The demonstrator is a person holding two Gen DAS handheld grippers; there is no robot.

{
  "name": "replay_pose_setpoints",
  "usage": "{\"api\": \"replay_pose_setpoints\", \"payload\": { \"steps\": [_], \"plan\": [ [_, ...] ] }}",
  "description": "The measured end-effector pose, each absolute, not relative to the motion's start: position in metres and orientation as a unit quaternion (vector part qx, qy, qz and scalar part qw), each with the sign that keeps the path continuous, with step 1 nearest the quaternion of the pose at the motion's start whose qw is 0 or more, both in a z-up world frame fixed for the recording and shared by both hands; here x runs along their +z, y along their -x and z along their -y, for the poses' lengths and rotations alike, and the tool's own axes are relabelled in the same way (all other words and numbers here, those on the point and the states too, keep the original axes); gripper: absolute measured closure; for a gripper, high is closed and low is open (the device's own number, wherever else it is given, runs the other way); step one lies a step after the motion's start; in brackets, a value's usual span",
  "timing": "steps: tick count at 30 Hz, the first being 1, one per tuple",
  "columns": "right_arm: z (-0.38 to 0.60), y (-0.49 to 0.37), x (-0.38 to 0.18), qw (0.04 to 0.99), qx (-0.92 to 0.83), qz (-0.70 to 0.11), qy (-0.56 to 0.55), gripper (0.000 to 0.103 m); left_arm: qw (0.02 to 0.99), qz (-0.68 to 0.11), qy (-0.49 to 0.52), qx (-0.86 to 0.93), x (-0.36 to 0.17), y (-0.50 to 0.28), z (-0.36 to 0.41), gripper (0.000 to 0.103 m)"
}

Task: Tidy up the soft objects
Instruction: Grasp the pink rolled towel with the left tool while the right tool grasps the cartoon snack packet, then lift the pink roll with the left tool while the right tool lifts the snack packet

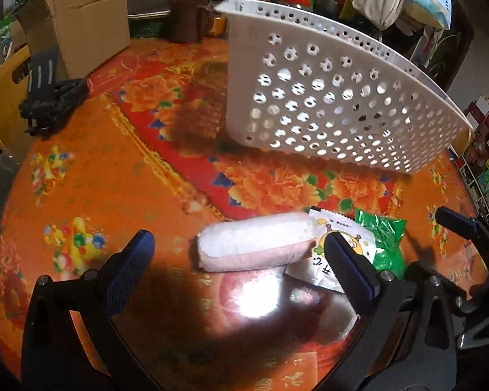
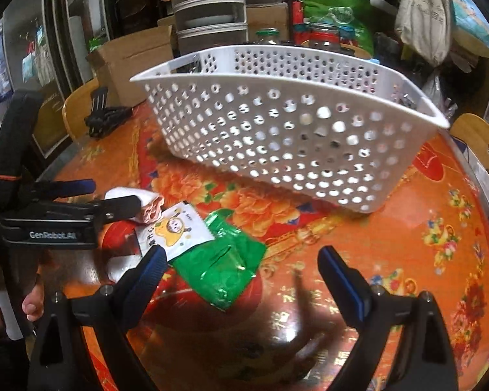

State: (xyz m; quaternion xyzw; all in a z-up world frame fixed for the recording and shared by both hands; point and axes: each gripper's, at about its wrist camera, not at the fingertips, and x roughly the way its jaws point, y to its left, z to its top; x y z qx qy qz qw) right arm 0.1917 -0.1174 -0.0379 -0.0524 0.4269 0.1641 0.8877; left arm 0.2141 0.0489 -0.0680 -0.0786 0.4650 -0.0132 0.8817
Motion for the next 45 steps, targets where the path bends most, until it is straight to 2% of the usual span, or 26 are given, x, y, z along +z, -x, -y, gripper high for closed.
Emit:
{"api": "replay_pose_setpoints", "payload": {
  "steps": [9,10,12,13,25,30,38,41,44,45],
  "plan": [
    [0.114,-0.193,-0.042,0.887,0.167,-0.429,0.046,0.009,0.877,-0.474,0.075,-0.013,-0.081,-0.223,-0.042,0.002],
    [0.114,-0.193,-0.043,0.886,0.167,-0.429,0.046,0.009,0.879,-0.471,0.077,-0.013,-0.081,-0.223,-0.043,0.004],
    [0.112,-0.192,-0.043,0.886,0.171,-0.428,0.046,0.009,0.883,-0.463,0.078,-0.014,-0.079,-0.221,-0.046,0.025],
    [0.110,-0.192,-0.043,0.886,0.173,-0.427,0.046,0.009,0.883,-0.462,0.081,-0.018,-0.078,-0.221,-0.047,0.029],
    [0.052,-0.200,-0.052,0.873,0.210,-0.432,0.089,0.011,0.888,-0.446,0.110,0.014,-0.072,-0.211,-0.099,0.030],
    [0.040,-0.210,-0.067,0.862,0.208,-0.452,0.097,0.020,0.889,-0.442,0.120,0.012,-0.072,-0.207,-0.110,0.030],
    [0.032,-0.211,-0.072,0.866,0.184,-0.447,0.129,0.026,0.887,-0.444,0.130,0.012,-0.077,-0.205,-0.115,0.029],
    [0.030,-0.210,-0.072,0.867,0.181,-0.443,0.139,0.035,0.887,-0.443,0.132,0.012,-0.077,-0.205,-0.115,0.029],
    [0.032,-0.210,-0.070,0.869,0.174,-0.440,0.145,0.054,0.887,-0.443,0.132,0.011,-0.077,-0.204,-0.113,0.029],
    [0.034,-0.209,-0.069,0.869,0.172,-0.439,0.146,0.057,0.887,-0.443,0.132,0.010,-0.076,-0.204,-0.112,0.029]
  ]
}}
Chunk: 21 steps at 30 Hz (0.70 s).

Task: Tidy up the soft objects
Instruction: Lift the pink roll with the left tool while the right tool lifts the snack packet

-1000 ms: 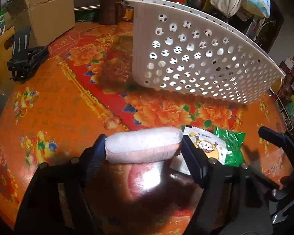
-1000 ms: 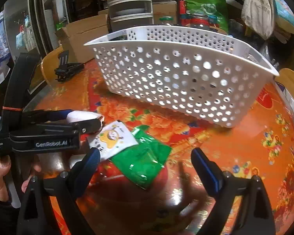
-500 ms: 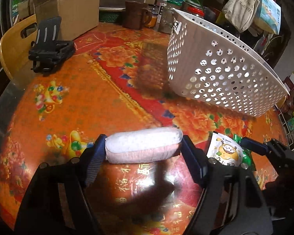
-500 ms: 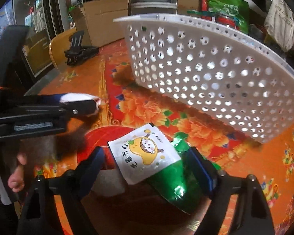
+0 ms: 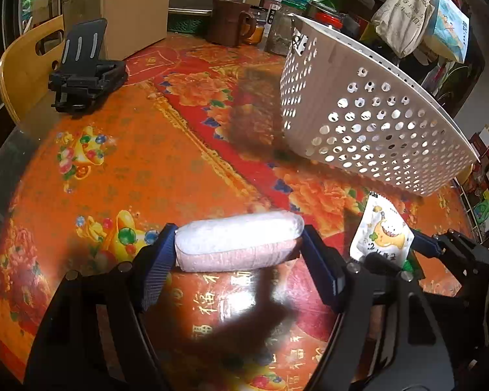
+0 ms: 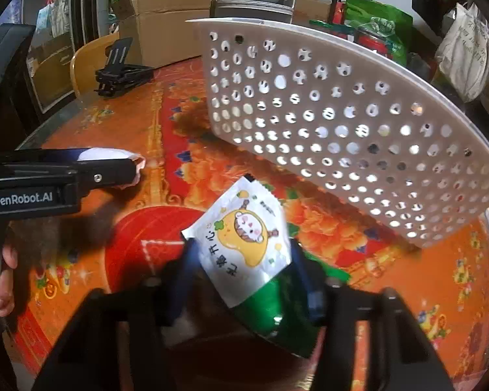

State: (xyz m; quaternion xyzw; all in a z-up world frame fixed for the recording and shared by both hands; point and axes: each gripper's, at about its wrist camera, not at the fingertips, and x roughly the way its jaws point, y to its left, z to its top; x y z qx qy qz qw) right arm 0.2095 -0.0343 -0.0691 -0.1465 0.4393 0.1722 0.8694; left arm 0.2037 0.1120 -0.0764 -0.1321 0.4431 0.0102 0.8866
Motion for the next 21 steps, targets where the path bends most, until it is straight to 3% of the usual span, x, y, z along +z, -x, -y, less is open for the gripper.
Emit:
{"api": "replay_pose_setpoints", "payload": {
  "steps": [3,4,7,21],
  "plan": [
    [0.039,-0.209,-0.068,0.871,0.168,-0.437,0.148,0.065,0.887,-0.443,0.131,0.009,-0.076,-0.203,-0.110,0.029],
    [0.041,-0.209,-0.067,0.872,0.167,-0.436,0.146,0.075,0.887,-0.442,0.130,0.009,-0.075,-0.203,-0.109,0.029],
    [0.051,-0.208,-0.063,0.875,0.174,-0.433,0.126,0.089,0.891,-0.436,0.127,0.009,-0.072,-0.201,-0.105,0.029],
    [0.089,-0.186,-0.031,0.904,0.184,-0.378,0.082,0.098,0.903,-0.418,0.098,0.000,-0.055,-0.191,-0.081,0.030]
  ]
}}
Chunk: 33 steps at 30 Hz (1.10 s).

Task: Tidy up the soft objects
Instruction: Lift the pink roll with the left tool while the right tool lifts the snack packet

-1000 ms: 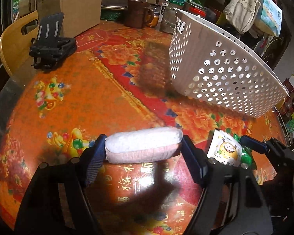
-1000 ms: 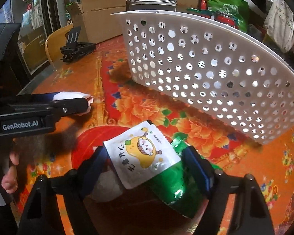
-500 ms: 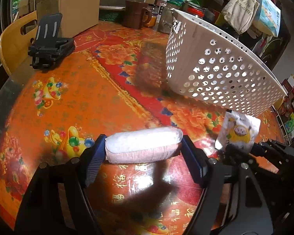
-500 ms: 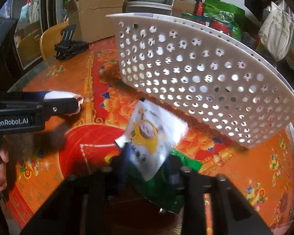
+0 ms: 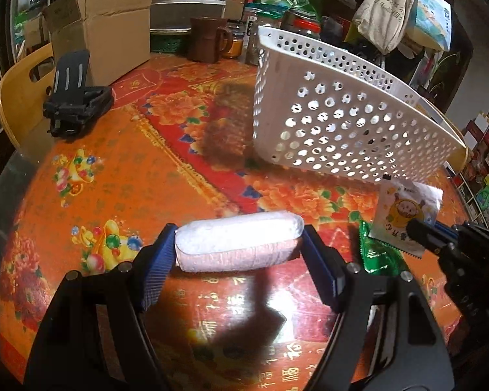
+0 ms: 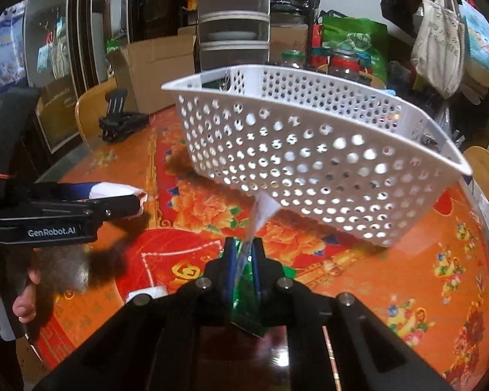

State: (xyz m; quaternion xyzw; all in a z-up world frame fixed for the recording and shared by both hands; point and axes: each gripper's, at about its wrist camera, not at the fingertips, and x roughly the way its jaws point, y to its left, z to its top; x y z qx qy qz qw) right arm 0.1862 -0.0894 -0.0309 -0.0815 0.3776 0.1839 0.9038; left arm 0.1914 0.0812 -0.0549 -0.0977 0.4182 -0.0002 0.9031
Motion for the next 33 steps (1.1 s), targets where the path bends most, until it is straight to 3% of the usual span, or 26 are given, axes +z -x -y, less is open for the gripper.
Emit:
{"api": "replay_pose_setpoints", "payload": {
  "steps": [14,33],
  "plan": [
    [0.123,-0.174,-0.015,0.905,0.222,-0.360,0.029,0.101,0.911,-0.404,0.079,-0.012,-0.035,-0.184,-0.059,0.030],
    [0.170,-0.161,0.057,0.934,0.188,-0.303,0.019,0.101,0.933,-0.353,0.050,-0.053,0.053,-0.181,-0.018,0.030]
  ]
}}
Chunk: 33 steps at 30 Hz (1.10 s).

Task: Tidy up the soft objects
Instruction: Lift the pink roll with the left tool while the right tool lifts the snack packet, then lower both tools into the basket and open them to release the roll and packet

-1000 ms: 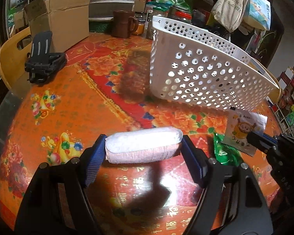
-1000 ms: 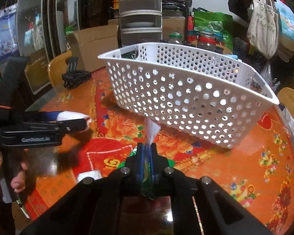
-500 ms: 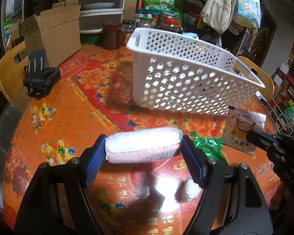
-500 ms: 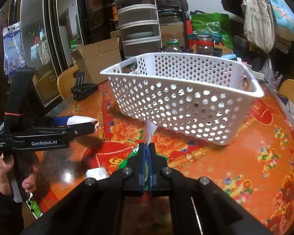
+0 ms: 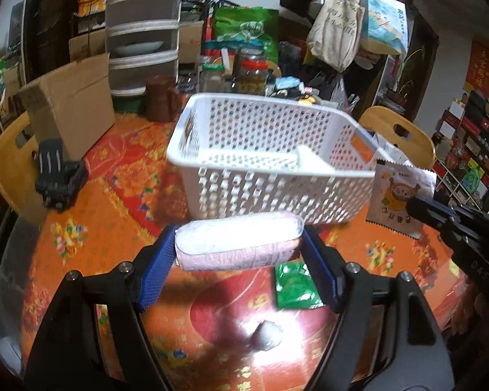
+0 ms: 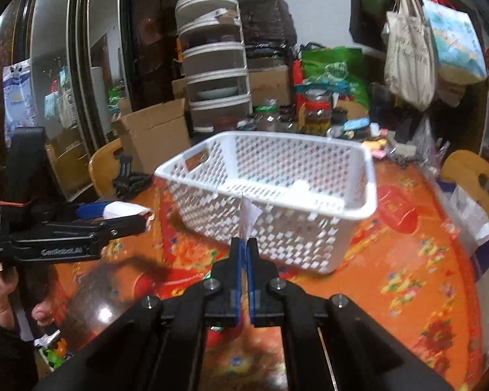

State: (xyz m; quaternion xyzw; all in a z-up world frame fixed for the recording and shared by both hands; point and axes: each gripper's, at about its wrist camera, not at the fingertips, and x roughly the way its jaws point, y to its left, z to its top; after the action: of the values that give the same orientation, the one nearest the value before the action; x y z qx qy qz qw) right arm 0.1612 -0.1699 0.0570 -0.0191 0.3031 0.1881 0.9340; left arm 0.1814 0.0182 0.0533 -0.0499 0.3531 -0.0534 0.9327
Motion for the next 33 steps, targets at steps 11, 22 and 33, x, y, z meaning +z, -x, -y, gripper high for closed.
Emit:
{"api": "replay_pose_setpoints", "payload": {
  "steps": [11,22,33],
  "plan": [
    [0.172,-0.227,0.101,0.940,0.140,-0.309,0.044,0.101,0.933,-0.351,0.046,-0.067,0.114,-0.251,0.000,0.030],
    [0.159,-0.310,0.061,0.908,0.090,-0.400,0.088,0.101,0.894,-0.446,0.026,-0.042,0.061,-0.365,0.023,0.030],
    [0.156,-0.345,0.028,0.888,0.069,-0.444,0.101,0.101,0.882,-0.471,0.019,-0.033,0.024,-0.391,0.022,0.030]
  ]
}}
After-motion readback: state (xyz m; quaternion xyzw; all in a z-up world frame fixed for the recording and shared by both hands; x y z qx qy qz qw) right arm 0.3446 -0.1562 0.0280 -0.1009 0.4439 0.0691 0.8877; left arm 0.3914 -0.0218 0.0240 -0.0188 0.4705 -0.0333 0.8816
